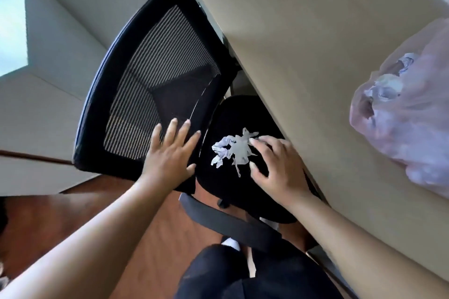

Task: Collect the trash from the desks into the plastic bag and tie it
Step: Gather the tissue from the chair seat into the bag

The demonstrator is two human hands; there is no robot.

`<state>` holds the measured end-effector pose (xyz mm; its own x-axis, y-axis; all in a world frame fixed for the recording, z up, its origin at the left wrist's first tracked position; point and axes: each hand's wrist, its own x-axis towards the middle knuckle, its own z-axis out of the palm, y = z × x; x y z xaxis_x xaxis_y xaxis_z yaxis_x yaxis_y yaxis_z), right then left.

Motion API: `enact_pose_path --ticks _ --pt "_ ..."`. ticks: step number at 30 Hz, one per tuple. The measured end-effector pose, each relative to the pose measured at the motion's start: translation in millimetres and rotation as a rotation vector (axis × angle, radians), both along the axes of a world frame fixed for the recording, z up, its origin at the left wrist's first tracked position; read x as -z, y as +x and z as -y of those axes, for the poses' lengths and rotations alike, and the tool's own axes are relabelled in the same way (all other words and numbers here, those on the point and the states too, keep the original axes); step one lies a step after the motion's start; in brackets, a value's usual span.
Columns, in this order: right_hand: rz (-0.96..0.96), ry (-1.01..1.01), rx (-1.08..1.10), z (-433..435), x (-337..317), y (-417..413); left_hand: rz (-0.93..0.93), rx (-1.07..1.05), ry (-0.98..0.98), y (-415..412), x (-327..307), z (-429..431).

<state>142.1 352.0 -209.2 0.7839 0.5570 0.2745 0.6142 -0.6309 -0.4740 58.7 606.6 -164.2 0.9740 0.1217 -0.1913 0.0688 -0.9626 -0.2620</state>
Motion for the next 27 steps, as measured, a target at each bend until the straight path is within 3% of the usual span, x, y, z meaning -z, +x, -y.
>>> enact_pose_path --ticks 3,5,10,14,20,27 --pt "-0.458 -0.378 -0.047 -24 30 17 -0.039 -0.027 -0.107 6 42 21" --pt "-0.646 -0.563 0.016 -29 55 34 -0.114 -0.025 -0.127 10 70 22" --pt "-0.816 -0.813 0.131 -56 122 77 -0.246 -0.04 -0.19 40 148 12" --pt "-0.833 -0.793 0.153 -79 182 93 -0.289 -0.091 -0.267 67 211 13" --pt "-0.83 -0.71 0.198 -95 253 111 -0.423 -0.387 -0.565 99 285 14" --pt "-0.795 -0.533 0.117 -82 277 112 -0.221 -0.471 -0.65 107 320 34"
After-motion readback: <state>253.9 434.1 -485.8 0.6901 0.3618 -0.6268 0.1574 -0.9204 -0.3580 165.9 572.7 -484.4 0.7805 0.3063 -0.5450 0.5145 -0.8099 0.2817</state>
